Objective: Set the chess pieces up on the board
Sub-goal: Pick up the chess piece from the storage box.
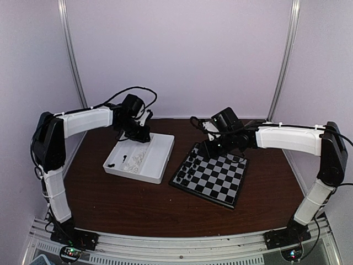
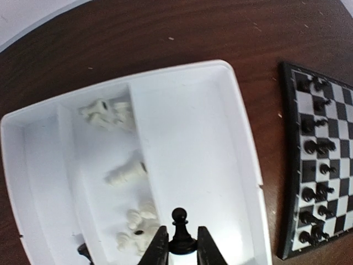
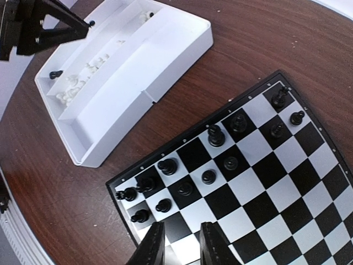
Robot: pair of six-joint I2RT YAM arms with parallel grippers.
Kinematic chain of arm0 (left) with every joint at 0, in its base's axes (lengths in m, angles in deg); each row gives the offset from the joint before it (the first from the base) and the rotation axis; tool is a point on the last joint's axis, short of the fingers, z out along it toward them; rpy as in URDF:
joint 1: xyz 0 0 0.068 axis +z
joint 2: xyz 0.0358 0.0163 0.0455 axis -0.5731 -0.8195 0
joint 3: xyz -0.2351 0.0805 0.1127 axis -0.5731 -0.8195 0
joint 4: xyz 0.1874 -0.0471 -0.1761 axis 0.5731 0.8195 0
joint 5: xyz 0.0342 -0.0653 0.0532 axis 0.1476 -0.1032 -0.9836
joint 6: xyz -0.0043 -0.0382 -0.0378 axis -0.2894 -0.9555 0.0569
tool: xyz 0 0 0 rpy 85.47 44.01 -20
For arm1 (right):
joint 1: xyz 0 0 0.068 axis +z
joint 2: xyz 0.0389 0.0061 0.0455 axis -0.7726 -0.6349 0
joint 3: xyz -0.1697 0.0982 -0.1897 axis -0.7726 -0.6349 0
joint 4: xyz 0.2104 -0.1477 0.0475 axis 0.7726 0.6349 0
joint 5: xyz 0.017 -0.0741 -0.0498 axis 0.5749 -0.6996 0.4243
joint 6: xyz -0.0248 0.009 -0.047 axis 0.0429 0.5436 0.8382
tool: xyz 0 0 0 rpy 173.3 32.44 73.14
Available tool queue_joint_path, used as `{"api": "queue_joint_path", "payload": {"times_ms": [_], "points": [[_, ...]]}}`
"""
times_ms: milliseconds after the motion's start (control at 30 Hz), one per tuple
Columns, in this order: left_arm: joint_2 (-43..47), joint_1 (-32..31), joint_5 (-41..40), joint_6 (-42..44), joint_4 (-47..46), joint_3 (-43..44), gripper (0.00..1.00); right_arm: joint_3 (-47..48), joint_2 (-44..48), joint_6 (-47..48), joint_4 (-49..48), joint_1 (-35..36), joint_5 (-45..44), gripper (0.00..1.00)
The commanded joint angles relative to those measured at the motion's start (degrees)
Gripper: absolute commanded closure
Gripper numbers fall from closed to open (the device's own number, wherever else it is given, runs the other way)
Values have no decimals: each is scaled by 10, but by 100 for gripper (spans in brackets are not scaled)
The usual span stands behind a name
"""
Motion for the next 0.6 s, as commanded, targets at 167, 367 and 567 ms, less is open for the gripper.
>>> {"api": "queue_joint_path", "payload": {"times_ms": [167,367,567], "points": [[82,-21,161,57,-223,-178,82,73,-43,-111,-18,-3,172,74],[92,-22,211,85,-311,-248,82,121,-112,-167,-54,0,224,73],[111,-39,226,112,-394,-316,83,162,-172,-204,-73,6,255,72]]}}
